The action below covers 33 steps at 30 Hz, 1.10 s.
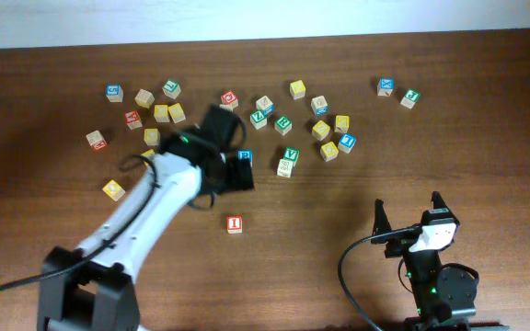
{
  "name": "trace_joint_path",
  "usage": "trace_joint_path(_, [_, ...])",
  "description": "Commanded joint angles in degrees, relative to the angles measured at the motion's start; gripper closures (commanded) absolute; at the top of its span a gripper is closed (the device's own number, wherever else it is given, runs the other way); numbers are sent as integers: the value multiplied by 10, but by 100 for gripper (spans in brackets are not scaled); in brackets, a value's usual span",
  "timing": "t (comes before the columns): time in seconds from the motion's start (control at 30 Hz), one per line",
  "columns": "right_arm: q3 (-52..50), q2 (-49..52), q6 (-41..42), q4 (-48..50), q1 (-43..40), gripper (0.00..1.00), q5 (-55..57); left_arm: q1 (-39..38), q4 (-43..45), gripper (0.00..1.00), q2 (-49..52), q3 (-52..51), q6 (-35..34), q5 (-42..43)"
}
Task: Spell out ICRA
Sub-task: 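Move the left gripper to the yellow 'C' block near the top-left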
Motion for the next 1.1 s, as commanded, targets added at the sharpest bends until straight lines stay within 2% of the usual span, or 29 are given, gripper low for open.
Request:
trace_joint_path(0.0, [-3,-4,4,-3,-4,2,3,73,-37,1,-1,105,12,-11])
trace_joint_path(0.13, [-3,-4,4,-3,-4,2,3,144,-41,1,-1,125,12,-10])
trace_joint_path(0.23, [-3,-4,4,-3,-4,2,3,162,-41,1,-1,124,21,-8])
trace_joint_path(0.33, [-3,-4,4,-3,-4,2,3,162,-22,1,0,124,137,2])
trace_joint_path(0.37, [-3,-4,4,-3,-4,2,3,162,-15,1,0,124,152,-12])
trace_joint_path(0.43, [-3,-4,4,-3,-4,2,3,170,11,1,3,124,147,-54])
trace_joint_path(0.57, [-3,-4,4,-3,-4,2,3,219,13,1,7,124,46,-54])
trace_joint_path(0.8, [-3,-4,4,-3,-4,2,3,301,-2,1,42,123,45,-52])
trace_joint_path(0.97, [-3,-4,4,-3,-4,2,3,322,-17,1,56,123,45,-50])
trace_joint_path(1.03, [-3,-4,4,-3,-4,2,3,322,-14,1,58,123,45,-13])
trace_joint_path(1.07, [-3,-4,4,-3,-4,2,3,322,-10,1,65,123,45,40])
